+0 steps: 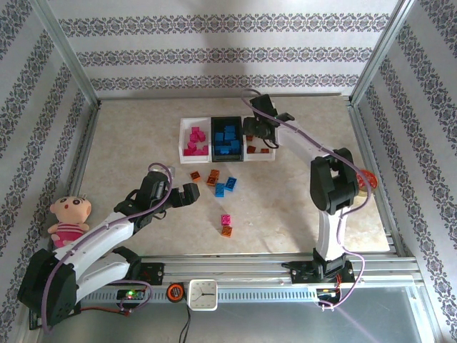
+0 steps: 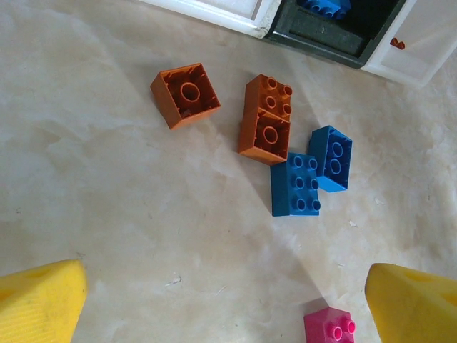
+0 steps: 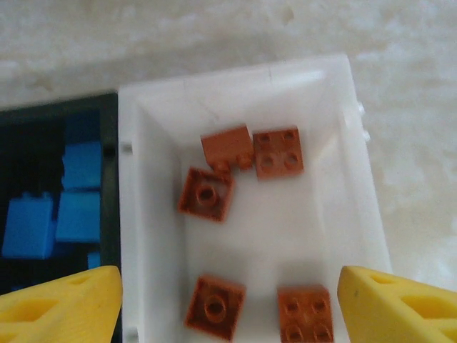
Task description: Sort the legos into containers by color
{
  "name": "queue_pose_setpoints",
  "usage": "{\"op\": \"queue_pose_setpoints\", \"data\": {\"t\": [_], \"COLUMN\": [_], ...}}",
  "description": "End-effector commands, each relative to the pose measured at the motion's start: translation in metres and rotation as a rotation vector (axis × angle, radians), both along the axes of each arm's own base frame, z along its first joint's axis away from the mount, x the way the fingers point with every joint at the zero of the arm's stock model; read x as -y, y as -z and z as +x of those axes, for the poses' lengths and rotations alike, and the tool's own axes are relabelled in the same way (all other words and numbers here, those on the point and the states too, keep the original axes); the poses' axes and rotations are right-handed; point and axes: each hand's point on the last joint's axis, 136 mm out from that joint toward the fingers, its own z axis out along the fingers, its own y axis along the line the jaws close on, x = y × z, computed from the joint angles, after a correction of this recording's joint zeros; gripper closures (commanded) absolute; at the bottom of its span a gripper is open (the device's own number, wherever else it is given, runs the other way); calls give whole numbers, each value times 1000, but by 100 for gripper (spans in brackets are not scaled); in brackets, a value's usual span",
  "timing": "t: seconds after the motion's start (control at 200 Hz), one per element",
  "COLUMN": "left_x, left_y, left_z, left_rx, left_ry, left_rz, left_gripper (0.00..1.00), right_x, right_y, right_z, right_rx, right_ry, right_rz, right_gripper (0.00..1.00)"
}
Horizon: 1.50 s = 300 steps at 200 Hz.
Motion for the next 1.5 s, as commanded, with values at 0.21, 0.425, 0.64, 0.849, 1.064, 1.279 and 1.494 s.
{"op": "queue_pose_setpoints", "data": {"t": [0.21, 0.425, 0.64, 0.849, 1.064, 1.279, 1.494], "left_x": [-9, -17, -20, -20, -21, -21, -21], "left_y": [-12, -11, -11, -10, -11, -11, -11], "left_z": [3, 0, -3, -3, -2, -1, -1], "left_rx": [35, 38, 39, 37, 40, 35, 33], "left_ry": [-31, -54, -62, -64, -70, -67, -69], "left_rz": [13, 34, 39, 38, 43, 47, 45], "left_gripper": [0, 0, 0, 0, 0, 0, 0], "right_x": [-57, -95, -106, -97, -95, -111, -112], "right_y": [-2, 38, 72, 91, 103, 103, 108], "right_z": [-117, -172, -193, -195, -188, -175, -163], "right_rx": [-52, -136, -229, -267, -287, -263, -258], "right_ry": [-246, -492, -515, -492, -470, -470, -434], "right_rz": [106, -46, -55, -134, -138, -108, -91], "right_gripper": [19, 19, 19, 32, 33, 29, 27]}}
